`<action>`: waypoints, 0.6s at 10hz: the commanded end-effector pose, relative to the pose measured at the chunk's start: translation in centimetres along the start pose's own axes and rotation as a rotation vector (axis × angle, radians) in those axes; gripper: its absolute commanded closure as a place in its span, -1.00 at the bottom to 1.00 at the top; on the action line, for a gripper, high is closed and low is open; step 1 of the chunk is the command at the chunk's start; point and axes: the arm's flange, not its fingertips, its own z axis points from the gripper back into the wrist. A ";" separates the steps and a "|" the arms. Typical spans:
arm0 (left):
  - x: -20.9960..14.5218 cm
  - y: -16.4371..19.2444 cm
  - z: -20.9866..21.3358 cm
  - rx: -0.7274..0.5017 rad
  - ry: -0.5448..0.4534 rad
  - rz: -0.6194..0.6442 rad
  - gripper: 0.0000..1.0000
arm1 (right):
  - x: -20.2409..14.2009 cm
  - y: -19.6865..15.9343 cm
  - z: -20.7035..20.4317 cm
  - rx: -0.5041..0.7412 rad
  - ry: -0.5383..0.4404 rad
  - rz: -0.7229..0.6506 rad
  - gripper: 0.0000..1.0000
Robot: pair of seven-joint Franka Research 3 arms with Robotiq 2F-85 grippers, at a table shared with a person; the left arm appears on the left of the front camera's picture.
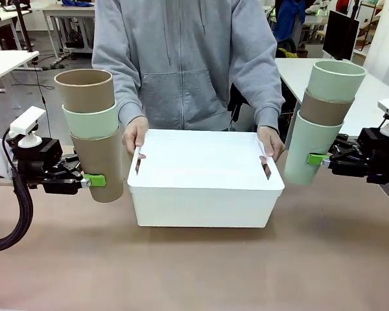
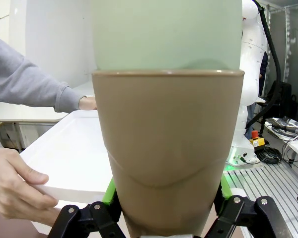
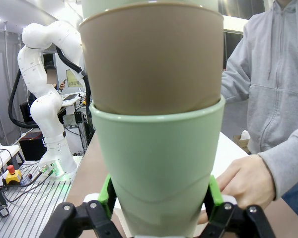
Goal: Stack the cups and store them in the basket.
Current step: Place the stack of Reusable plastic cups into the Pantry Basket.
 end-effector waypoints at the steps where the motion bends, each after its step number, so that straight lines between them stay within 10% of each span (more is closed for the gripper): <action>1: 0.5 -0.1 0.0 -0.006 -0.006 0.001 -0.70 | 0.3 0.0 -0.1 -0.001 -0.004 0.007 -0.73; 6: 0.5 -0.1 0.0 -0.006 -0.006 0.001 -0.70 | 0.3 0.0 -0.1 -0.001 -0.004 0.007 -0.73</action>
